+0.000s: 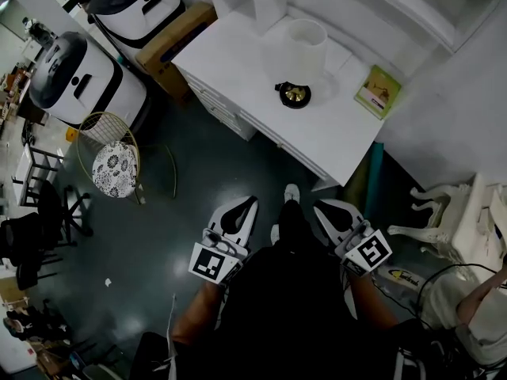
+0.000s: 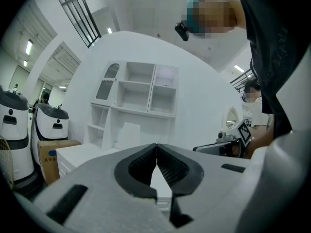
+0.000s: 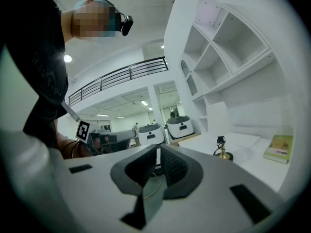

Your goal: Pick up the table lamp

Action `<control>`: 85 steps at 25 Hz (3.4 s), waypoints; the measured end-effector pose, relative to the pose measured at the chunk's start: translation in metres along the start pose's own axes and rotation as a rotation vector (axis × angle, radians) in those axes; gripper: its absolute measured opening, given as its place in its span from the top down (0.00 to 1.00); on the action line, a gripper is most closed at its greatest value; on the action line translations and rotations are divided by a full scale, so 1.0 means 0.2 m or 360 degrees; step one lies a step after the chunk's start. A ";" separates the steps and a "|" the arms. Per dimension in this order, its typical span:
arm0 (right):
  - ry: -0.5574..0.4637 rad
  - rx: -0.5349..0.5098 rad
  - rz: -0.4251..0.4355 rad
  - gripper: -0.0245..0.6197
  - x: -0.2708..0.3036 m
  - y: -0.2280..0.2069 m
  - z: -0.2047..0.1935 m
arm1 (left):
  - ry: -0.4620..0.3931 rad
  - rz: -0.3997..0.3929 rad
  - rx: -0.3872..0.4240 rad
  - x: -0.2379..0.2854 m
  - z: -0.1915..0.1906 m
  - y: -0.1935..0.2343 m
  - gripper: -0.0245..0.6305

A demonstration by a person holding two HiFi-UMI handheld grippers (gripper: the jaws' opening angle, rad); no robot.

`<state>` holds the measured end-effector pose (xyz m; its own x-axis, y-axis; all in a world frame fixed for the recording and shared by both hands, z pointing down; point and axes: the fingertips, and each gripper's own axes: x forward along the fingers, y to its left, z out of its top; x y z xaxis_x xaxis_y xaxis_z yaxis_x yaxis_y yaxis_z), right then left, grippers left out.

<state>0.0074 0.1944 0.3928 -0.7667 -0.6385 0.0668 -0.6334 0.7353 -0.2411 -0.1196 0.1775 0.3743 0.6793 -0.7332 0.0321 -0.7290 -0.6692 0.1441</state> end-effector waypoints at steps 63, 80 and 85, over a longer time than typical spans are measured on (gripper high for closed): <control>0.0320 0.0008 -0.0194 0.90 0.97 -1.52 -0.51 | 0.0327 -0.0081 -0.0042 1.26 -0.55 0.84 0.93; 0.0383 -0.0034 -0.0256 0.90 1.09 -1.67 -0.77 | 0.0389 -0.0059 -0.0063 1.30 -0.83 0.97 0.93; 0.0416 -0.0059 -0.0284 0.89 1.13 -1.71 -0.81 | 0.0398 -0.0063 -0.0077 1.33 -0.85 0.98 0.93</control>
<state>0.0339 -0.1651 0.6465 -0.6411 -0.6818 0.3523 -0.7600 0.6279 -0.1679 -0.0686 -0.1279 0.5791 0.7113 -0.6497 0.2681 -0.7007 -0.6857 0.1973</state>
